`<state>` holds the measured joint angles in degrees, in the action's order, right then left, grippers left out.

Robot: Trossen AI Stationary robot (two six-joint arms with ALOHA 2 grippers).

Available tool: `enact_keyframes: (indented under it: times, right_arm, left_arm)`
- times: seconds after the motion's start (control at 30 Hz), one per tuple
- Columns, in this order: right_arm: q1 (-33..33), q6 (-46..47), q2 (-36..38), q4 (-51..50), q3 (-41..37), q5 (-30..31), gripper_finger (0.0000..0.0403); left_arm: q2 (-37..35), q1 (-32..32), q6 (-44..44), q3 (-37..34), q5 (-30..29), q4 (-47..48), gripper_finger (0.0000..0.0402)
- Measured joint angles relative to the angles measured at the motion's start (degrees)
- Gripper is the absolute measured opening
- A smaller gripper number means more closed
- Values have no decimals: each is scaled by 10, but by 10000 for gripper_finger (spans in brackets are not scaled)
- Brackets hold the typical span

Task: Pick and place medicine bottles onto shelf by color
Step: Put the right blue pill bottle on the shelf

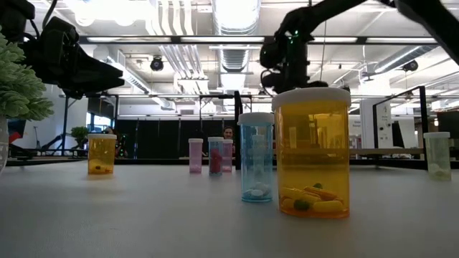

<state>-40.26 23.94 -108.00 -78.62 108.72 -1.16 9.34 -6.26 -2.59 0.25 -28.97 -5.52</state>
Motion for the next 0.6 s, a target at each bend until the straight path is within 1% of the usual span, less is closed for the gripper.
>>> enact_keyframes:
  times: [0.17, 0.33, 0.47, 0.6]
  right_arm:
    - [34, 75, 67, 0, -67, 38, 271]
    - [81, 180, 145, 0, -151, 80, 293]
    - [123, 280, 200, 1, -225, 89, 322]
    - [162, 382, 243, 0, -293, 88, 361]
  left_arm:
    - [0, 0, 0, 0, 0, 0, 238]
    - [0, 0, 0, 0, 0, 0, 238]
    - [0, 0, 0, 0, 0, 0, 238]
    - [0, 0, 0, 0, 0, 0, 238]
